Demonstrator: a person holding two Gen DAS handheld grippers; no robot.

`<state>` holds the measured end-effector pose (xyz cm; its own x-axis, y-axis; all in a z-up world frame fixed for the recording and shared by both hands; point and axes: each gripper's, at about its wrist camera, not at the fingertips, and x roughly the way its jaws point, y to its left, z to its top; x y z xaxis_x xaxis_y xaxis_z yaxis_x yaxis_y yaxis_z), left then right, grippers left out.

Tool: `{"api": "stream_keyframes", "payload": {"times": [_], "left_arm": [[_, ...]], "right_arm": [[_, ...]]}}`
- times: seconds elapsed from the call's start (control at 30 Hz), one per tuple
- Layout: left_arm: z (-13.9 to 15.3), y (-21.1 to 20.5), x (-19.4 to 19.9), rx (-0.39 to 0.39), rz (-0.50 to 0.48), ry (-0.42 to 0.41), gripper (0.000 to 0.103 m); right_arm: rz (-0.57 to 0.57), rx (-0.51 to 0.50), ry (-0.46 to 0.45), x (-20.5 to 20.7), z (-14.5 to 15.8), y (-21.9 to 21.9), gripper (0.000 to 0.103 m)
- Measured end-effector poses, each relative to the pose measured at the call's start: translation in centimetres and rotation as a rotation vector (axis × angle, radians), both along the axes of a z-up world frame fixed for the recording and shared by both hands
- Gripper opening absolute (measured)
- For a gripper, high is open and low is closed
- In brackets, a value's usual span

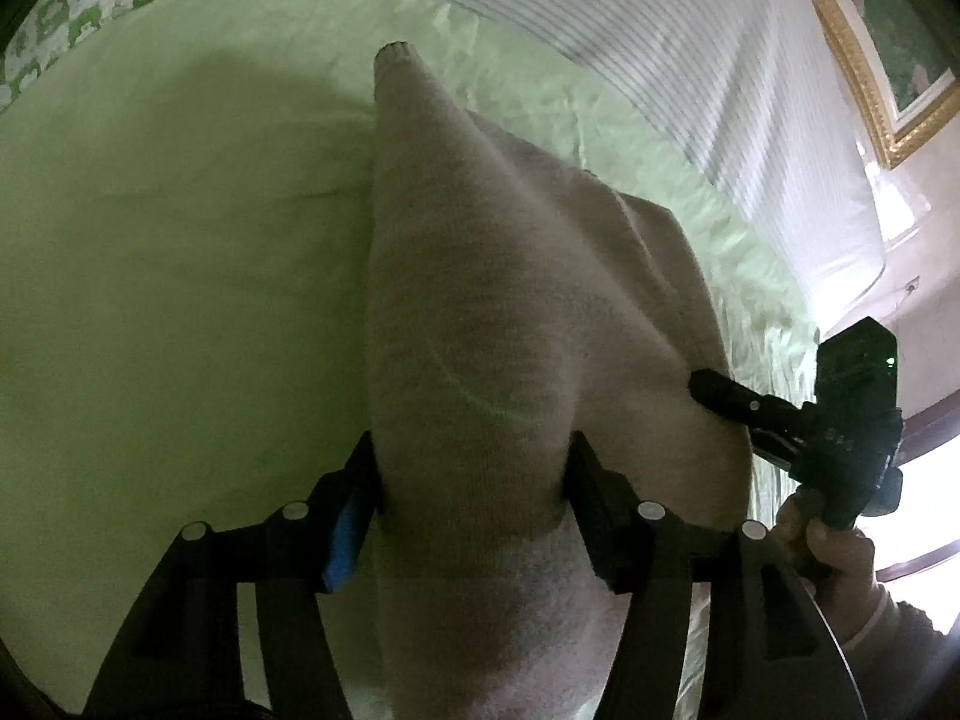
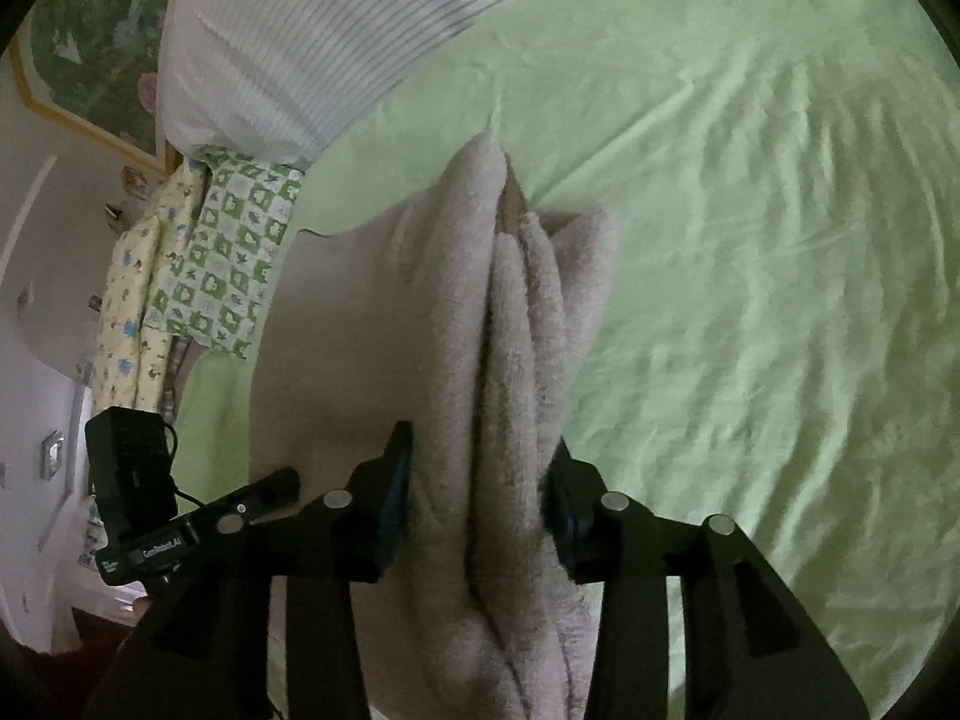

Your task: Fold small clothes

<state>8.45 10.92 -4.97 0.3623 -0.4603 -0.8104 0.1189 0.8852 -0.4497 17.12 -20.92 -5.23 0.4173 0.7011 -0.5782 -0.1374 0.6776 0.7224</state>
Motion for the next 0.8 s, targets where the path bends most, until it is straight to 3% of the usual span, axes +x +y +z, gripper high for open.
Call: {"api": "stream_keyframes", "payload": {"times": [0.2,0.43,0.6,0.8], "left_arm": [[2.7,0.7,-1.3,0.065,0.02,-0.026,0.062],[5.9,0.5,-2.4,0.05,-0.002,-0.06,0.062],[7.1,-4.0,-0.5,0.057,-0.107,-0.072,0.063],[7.4,-11.7,3.5,0.087,-0.241,-0.017,0.07]], "right_arm": [[-0.078,-0.005,-0.039,-1.4,2.3,-2.4,0.045],[-0.104,-0.035,-0.108,-4.4,5.1,-3.9,0.045],[-0.033,-0.063,-0.098,-7.7,4.6,-3.0,0.045],[-0.019,-0.083,-0.031,-10.0,1.9,-2.4,0.045]]}}
